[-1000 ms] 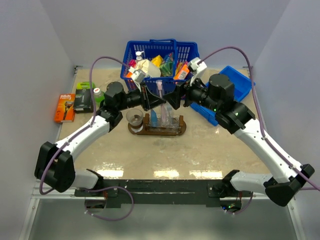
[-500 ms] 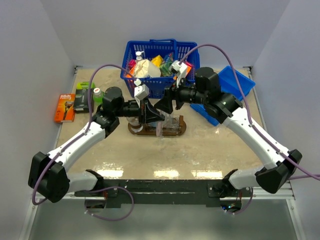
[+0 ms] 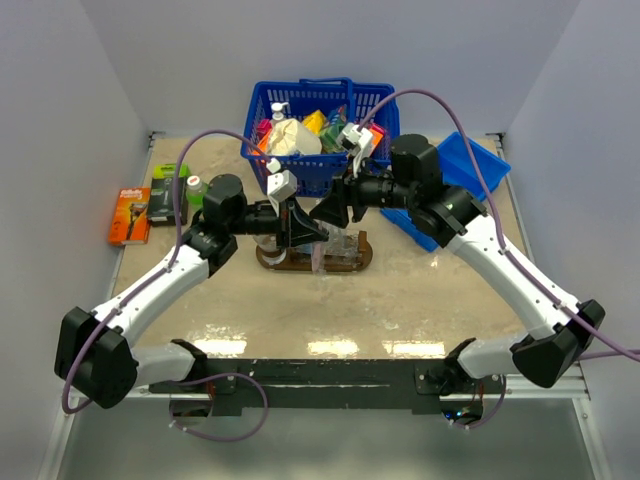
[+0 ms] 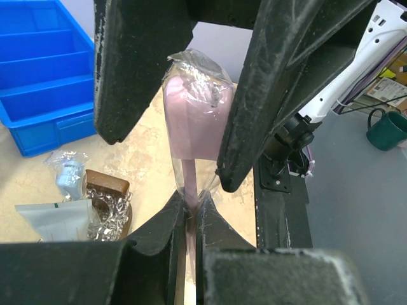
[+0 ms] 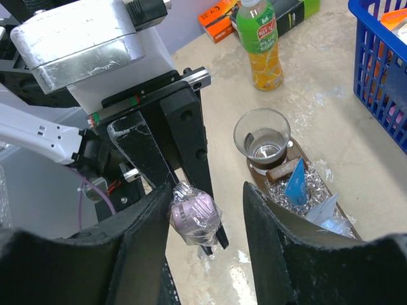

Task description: Prepare toiletry sets of a toothbrush and toothpaste on the tray

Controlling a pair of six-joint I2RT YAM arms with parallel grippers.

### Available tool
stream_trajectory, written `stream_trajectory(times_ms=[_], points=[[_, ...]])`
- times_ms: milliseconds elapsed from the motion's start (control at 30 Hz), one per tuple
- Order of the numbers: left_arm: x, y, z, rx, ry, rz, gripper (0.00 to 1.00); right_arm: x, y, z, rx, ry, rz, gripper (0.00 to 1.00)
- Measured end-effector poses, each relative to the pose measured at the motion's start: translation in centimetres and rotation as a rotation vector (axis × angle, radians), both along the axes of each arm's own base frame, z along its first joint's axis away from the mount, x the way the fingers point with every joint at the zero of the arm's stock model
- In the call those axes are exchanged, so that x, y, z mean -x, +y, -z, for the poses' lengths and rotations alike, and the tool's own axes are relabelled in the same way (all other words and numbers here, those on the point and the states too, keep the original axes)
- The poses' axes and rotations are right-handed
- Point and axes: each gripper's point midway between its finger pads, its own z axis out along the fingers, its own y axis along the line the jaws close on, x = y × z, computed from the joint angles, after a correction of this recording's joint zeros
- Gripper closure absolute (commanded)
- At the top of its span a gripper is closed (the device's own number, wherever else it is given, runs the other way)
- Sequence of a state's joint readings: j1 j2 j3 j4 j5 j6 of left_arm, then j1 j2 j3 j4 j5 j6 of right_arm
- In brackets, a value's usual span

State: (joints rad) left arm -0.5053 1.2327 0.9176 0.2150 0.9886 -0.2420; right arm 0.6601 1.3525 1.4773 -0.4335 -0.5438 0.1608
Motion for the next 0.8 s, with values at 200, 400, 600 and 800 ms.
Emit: stream_trajectory(times_ms=[200, 400, 600, 800], points=[[-0.18, 0.09, 0.18, -0.003, 0.001, -0.018, 1.0, 0.38, 0.1, -0.09, -0.005, 0.001, -0.022, 0.67], [-0.3, 0.15, 0.3, -0.005, -0.002, -0.029, 0.84, 0.46, 0.12, -0.08, -0.005, 0.002, -0.027, 0.8], [-0.43, 0.23, 0.33, -0.01, -0.023, -0.035, 0.32, 0.38, 0.11, -0.12, -0.006, 0.0, -0.023, 0.89], [-0.82, 0.55, 0.17, -0.016, -0.046, -0.075, 0.12, 0.12, -0.44, -0.43, -0.005, -0.019, 0.016, 0.91]])
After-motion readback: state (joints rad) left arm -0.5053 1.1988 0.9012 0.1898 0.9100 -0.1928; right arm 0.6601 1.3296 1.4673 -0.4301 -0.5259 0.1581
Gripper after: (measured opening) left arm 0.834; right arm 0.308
